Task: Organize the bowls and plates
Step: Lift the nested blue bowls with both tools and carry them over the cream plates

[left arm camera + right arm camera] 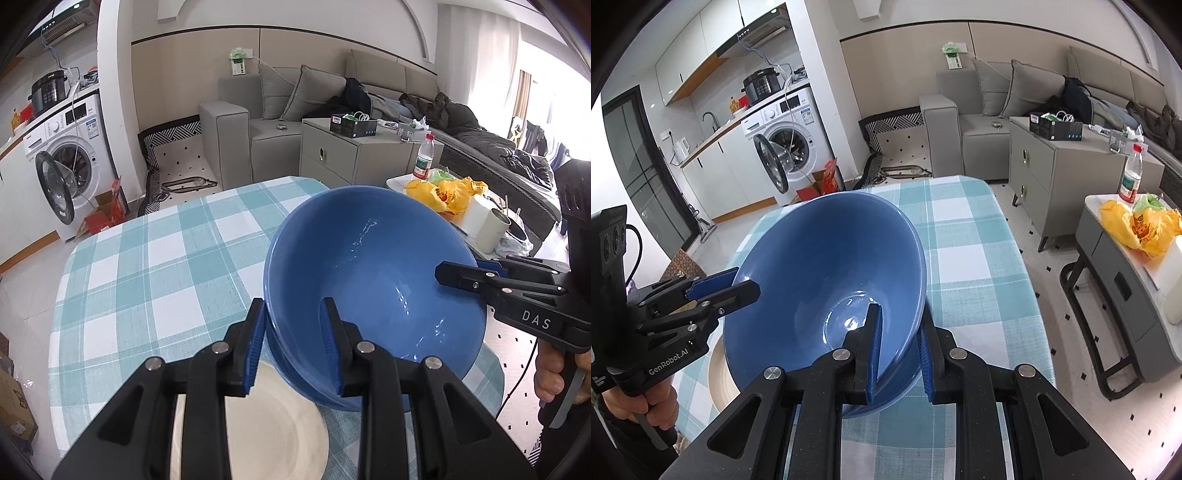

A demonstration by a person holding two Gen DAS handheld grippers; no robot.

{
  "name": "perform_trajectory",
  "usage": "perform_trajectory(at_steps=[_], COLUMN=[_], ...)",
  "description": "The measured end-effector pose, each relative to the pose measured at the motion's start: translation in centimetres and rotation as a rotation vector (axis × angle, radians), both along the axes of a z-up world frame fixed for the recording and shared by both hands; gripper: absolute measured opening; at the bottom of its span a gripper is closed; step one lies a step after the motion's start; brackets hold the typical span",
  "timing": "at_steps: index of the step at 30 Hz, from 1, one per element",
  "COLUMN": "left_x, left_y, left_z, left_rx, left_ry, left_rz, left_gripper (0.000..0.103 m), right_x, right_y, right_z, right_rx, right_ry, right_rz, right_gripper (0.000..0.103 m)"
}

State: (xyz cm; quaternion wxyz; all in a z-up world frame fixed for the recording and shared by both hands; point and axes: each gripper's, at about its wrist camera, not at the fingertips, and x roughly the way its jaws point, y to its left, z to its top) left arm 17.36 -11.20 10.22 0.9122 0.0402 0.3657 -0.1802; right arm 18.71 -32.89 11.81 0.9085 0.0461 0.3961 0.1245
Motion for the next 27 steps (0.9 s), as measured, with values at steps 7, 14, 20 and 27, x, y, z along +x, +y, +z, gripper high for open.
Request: perform_trajectory(at_steps=[7, 14, 20, 27], left_x=[0.5, 0.9, 1.0, 1.3], left_y=[0.1, 0.1, -0.1, -0.3], left_z=[-1.5, -2.6, -3.6, -4.3], left_rx=[0.008, 0.02, 0.046, 0.058], left_ry=[0.028, 0.045, 0.057, 0.07], left_rz=[0.011, 0.02, 0.029, 0.028], left_gripper=[0.028, 0.028, 0.028, 0.028], right_x=[0.6, 1.0, 1.1, 1.1], right_y=[0.4, 1.0, 1.6, 2.1], right_z=[-1.6, -2.6, -3.3, -3.8], right_rx=[-0.002, -0.029, -0.057, -0.087], right_ry=[0.027, 0.037, 0.042, 0.039], right_rz=[0.001, 0.006, 0.01, 0.008], right_gripper=[0.019, 0.019, 0.019, 0.019])
